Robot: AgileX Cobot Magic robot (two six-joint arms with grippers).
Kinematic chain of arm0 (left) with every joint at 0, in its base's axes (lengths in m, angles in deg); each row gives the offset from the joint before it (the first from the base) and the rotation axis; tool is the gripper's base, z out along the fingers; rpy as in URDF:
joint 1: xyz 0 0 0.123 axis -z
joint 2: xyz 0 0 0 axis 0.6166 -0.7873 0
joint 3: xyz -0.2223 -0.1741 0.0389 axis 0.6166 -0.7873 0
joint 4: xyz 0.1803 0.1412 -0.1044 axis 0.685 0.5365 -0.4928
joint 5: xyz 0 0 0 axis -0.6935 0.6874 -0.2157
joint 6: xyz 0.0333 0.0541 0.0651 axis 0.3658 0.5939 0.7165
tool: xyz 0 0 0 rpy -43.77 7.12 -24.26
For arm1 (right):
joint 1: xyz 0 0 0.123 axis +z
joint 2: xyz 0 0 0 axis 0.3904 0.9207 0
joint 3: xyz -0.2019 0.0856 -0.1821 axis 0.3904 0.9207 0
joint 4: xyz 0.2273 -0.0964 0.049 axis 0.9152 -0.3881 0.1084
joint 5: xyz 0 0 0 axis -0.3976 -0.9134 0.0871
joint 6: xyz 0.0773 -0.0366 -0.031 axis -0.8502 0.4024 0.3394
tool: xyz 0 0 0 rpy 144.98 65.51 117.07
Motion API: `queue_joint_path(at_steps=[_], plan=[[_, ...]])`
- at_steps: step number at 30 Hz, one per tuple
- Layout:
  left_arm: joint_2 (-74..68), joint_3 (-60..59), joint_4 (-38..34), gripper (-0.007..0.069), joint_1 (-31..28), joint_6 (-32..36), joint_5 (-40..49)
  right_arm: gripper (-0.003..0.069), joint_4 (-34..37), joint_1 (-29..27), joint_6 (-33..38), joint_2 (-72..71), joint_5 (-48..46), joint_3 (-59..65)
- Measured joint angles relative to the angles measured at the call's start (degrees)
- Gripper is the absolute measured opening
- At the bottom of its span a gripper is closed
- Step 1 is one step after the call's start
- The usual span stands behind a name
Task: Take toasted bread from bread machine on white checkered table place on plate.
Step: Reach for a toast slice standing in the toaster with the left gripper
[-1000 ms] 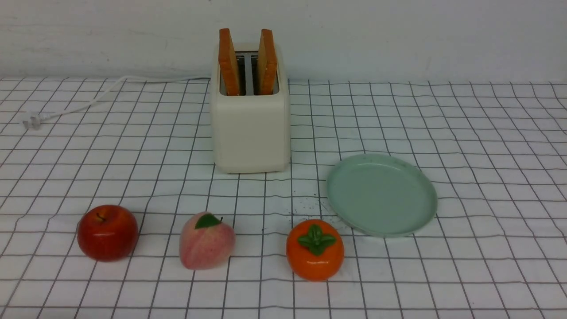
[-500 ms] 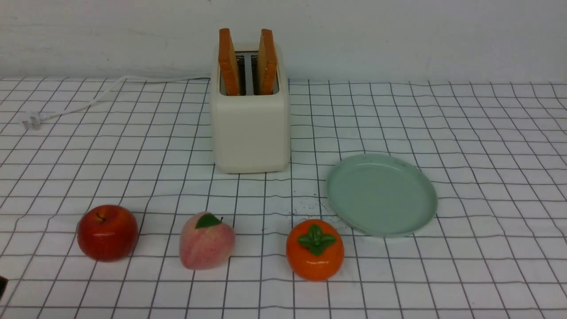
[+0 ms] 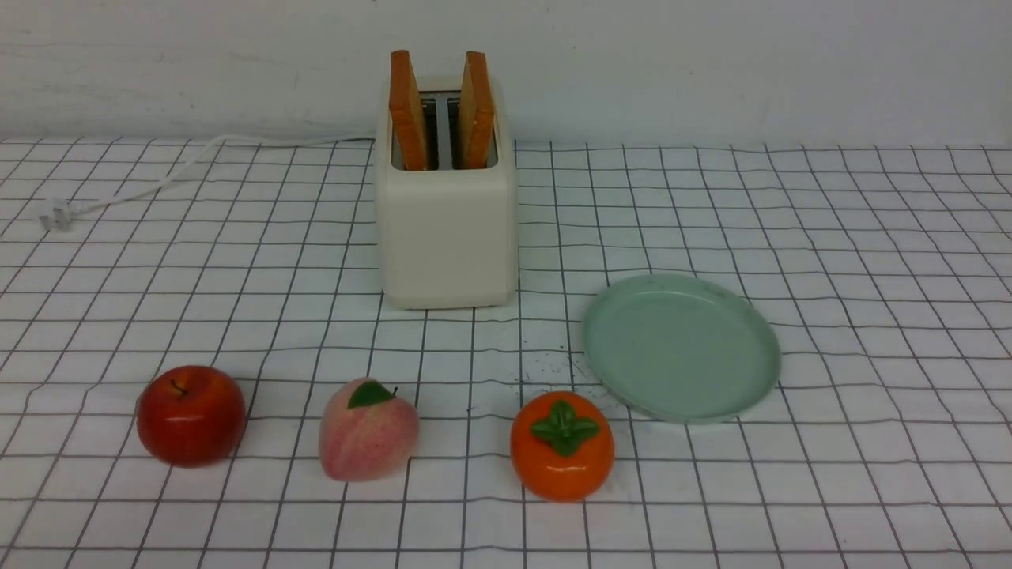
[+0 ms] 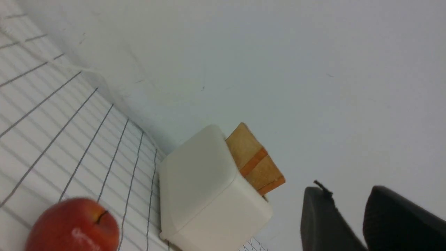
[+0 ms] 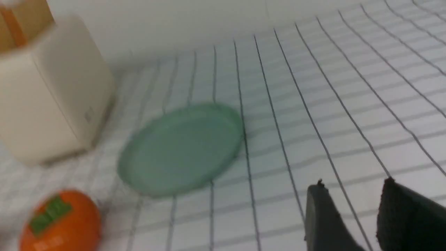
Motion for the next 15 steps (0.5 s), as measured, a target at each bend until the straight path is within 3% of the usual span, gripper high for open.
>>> queue_joint_path(at_steps=[1,5,6,12,15], plan=[[0.0,0.3,0.3,0.0162,0.0,0.2,0.2,0.0240,0.3,0.0,-0.2,0.0,0.5,0.0],[-1.6,6.1,6.9,-0.0009,0.0,3.5,5.1,0.0230,4.8,0.0,-4.9,0.0,8.1,-0.3],[-2.1,6.5,7.7,-0.0013,0.0,3.6,5.5,0.0222,5.0,0.0,-5.6,0.0,8.0,-0.6],[-15.7,13.8,12.2,-0.0013,0.0,4.5,8.7,0.0083,2.1,0.0,-5.5,6.1,-6.6,-15.2],[-26.4,20.2,14.7,-0.0013,0.0,7.2,9.4,0.0019,1.6,0.0,4.1,15.4,-20.6,-29.0]])
